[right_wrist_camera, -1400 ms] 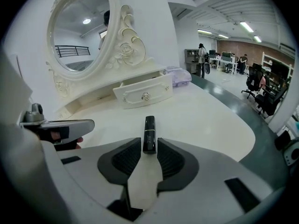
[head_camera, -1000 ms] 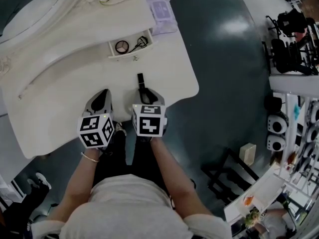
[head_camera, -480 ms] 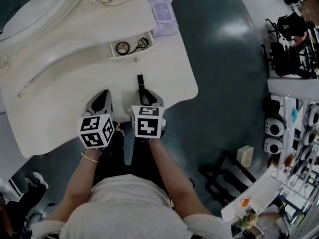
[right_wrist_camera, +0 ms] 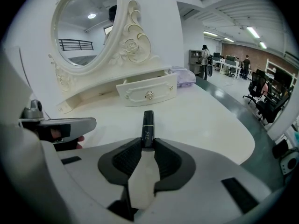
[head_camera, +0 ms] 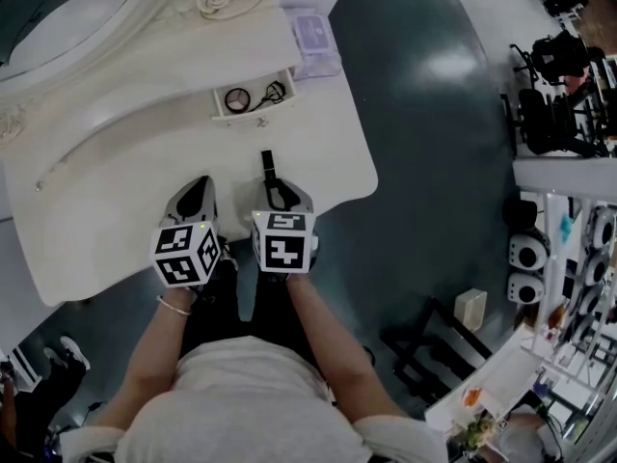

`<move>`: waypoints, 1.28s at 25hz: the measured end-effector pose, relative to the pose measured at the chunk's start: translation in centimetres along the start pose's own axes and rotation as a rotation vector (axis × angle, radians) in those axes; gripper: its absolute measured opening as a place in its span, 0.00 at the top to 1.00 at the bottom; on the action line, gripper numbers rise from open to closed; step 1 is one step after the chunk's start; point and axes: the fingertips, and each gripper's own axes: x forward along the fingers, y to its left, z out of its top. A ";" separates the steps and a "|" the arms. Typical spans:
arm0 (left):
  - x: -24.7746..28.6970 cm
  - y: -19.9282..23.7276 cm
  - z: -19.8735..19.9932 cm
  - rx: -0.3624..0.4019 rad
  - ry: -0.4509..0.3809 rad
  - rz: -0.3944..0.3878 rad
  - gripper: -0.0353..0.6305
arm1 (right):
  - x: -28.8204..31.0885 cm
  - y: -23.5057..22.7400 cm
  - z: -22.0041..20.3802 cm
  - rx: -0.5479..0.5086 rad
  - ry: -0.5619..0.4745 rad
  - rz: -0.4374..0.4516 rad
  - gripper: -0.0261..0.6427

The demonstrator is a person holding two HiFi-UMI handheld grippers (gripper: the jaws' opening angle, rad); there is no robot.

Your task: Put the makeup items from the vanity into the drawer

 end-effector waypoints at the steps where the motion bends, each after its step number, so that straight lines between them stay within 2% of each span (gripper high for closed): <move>1: -0.1 0.0 0.2 -0.002 -0.004 0.000 0.94 | -0.2 0.0 0.2 -0.002 -0.005 0.001 0.82; 15: -1.6 -1.4 5.8 0.012 -0.123 -0.018 0.94 | -3.3 0.9 5.2 -0.043 -0.097 0.010 0.82; 23: -2.9 -1.9 10.2 0.077 -0.205 -0.026 0.94 | -4.5 1.5 9.3 -0.044 -0.178 0.018 0.82; 32: -3.7 -1.4 12.9 0.124 -0.235 -0.011 0.94 | -4.4 2.0 11.3 -0.042 -0.199 0.030 0.82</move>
